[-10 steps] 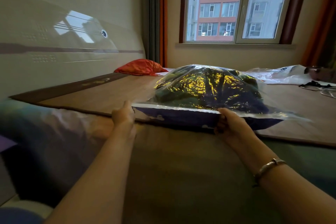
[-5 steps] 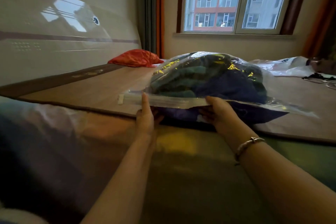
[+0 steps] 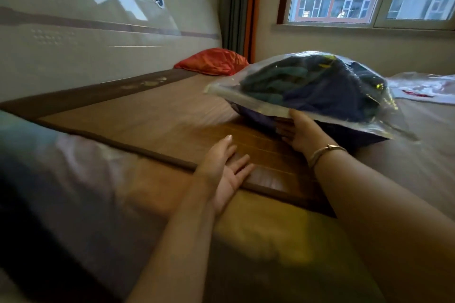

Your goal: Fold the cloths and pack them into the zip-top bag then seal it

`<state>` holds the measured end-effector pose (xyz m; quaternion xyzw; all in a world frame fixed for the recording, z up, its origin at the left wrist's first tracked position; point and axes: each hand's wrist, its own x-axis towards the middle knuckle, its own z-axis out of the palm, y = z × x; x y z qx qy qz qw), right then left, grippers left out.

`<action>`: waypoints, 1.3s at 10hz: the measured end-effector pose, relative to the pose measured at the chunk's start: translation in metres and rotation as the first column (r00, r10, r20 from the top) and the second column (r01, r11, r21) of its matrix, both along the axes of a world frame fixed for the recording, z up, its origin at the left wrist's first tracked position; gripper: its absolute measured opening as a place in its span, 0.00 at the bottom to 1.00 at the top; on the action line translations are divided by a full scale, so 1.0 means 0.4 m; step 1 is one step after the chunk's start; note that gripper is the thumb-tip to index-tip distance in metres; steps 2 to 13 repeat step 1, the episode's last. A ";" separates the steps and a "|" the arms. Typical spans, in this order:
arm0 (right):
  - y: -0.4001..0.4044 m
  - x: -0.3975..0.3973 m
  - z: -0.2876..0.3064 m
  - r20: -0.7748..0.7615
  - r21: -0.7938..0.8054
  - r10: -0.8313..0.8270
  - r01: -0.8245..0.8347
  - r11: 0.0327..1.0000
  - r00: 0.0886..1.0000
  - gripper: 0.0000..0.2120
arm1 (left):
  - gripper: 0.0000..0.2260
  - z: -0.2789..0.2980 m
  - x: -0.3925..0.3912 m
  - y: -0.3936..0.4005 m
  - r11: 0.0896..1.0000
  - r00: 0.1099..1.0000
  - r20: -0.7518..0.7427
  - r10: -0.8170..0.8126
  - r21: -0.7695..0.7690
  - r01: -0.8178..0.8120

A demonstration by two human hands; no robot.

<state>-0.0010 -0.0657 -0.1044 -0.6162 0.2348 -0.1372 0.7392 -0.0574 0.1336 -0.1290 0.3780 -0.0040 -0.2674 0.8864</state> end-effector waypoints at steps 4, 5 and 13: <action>0.002 -0.014 -0.019 -0.016 -0.042 0.015 -0.016 0.999 1.000 0.18 | 0.22 -0.008 -0.009 -0.002 0.998 0.999 0.011 0.051 0.030 -0.052; 0.002 -0.014 -0.019 -0.016 -0.042 0.015 -0.016 0.999 1.000 0.18 | 0.22 -0.008 -0.009 -0.002 0.998 0.999 0.011 0.051 0.030 -0.052; 0.002 -0.014 -0.019 -0.016 -0.042 0.015 -0.016 0.999 1.000 0.18 | 0.22 -0.008 -0.009 -0.002 0.998 0.999 0.011 0.051 0.030 -0.052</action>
